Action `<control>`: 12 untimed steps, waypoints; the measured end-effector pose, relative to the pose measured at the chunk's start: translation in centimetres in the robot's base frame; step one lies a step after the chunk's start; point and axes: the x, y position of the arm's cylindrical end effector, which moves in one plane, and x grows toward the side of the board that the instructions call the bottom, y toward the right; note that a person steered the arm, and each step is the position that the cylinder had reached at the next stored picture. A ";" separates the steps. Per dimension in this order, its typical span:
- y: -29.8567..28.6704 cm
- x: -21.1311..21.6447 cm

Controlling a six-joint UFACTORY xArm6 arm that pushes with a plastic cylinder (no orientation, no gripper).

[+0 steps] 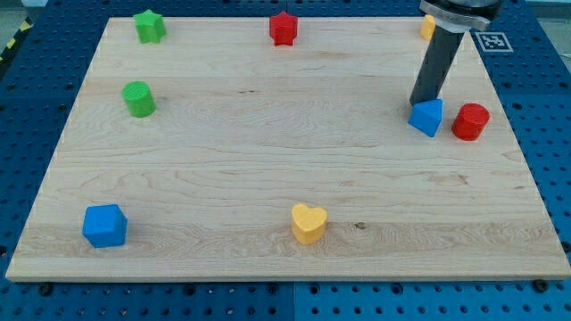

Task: Slide the blue triangle to the bottom right corner

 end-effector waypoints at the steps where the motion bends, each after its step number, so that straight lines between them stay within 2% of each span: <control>1: 0.4 0.9; 3: -0.2 2.6; 8: -2.6 12.6; 11: -3.7 14.7; 12: -3.2 17.3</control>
